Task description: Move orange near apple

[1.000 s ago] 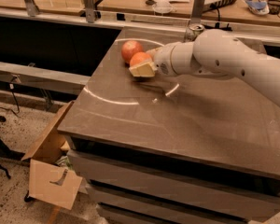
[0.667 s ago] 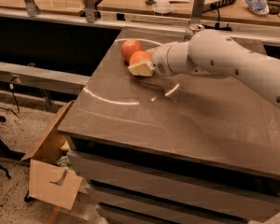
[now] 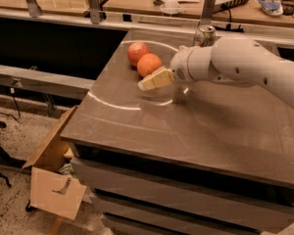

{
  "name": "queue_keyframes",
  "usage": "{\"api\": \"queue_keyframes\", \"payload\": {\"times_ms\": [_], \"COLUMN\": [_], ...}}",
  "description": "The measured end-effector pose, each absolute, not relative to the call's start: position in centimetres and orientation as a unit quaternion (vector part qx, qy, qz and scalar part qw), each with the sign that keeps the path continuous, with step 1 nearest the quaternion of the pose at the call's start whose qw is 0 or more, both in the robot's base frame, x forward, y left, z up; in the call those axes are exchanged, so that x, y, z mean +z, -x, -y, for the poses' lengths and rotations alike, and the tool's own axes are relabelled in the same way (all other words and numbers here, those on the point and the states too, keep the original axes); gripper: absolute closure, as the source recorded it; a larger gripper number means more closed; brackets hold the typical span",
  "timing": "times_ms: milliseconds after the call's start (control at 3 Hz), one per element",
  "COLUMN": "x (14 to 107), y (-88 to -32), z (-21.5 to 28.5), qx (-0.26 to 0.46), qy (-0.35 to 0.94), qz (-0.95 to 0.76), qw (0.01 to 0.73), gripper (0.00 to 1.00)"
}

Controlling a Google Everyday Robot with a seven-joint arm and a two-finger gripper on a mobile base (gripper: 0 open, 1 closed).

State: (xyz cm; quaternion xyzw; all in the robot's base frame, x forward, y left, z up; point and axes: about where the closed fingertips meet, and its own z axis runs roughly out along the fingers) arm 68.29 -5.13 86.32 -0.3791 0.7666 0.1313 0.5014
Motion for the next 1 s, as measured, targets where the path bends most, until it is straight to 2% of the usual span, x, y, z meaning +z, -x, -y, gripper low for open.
{"api": "queue_keyframes", "payload": {"times_ms": [333,667,1000], "x": [87.6,88.9,89.2], "y": [-66.8,-64.6,-64.1], "z": [9.5,16.0,17.5], "qx": [0.113,0.078,0.070], "qy": [0.358,0.327,0.319], "qz": [-0.770,-0.788,-0.792], "qw": [0.515,0.516,0.516], "gripper": [0.00,0.00,0.00]}}
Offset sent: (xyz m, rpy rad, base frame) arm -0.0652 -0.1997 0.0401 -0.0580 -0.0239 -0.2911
